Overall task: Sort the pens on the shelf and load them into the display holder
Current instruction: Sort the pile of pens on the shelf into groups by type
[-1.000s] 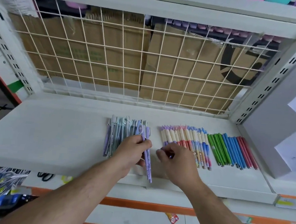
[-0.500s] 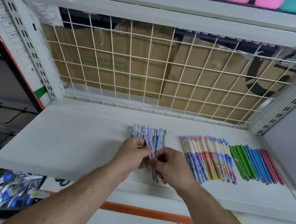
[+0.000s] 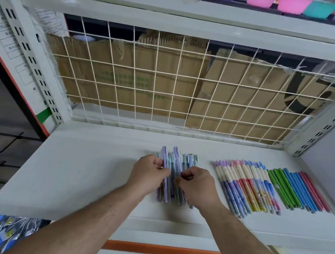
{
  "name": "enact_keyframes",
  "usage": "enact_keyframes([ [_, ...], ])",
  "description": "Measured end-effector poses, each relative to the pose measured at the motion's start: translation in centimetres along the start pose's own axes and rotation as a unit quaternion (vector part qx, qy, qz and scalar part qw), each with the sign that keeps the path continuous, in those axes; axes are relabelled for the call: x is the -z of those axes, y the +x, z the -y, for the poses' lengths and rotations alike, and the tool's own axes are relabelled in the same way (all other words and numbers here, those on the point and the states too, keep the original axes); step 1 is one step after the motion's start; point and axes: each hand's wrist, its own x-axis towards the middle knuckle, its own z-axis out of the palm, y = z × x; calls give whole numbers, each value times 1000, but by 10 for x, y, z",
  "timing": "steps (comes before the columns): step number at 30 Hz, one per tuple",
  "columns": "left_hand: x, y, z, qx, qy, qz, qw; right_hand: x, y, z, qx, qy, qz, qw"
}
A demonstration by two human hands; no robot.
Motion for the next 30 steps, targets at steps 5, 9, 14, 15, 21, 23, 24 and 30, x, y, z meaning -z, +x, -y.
enact_keyframes([
  [5,-4,6,-5,-22,29,17,999,2,5,-6,-16,-8,-50,999],
  [9,-14,7,-15,-45,33,39,998,6,4,-8,-25,-7,-52,998],
  [14,-27,7,-18,-36,7,68,997,14,-5,-4,-35,121,25,992],
  [15,-30,7,-18,-35,5,71,997,16,-6,-4,-36,124,32,991],
  [21,-35,4,-15,-74,77,29,994,23,6,-15,-45,18,-1,999],
  [23,-32,2,-13,-100,117,5,988,25,10,-17,-40,-18,0,999],
  [24,-31,1,-12,-113,139,-6,984,25,11,-17,-33,-31,1,999],
  [30,-21,-5,-2,-196,276,-52,939,27,5,-22,24,-92,-32,995],
])
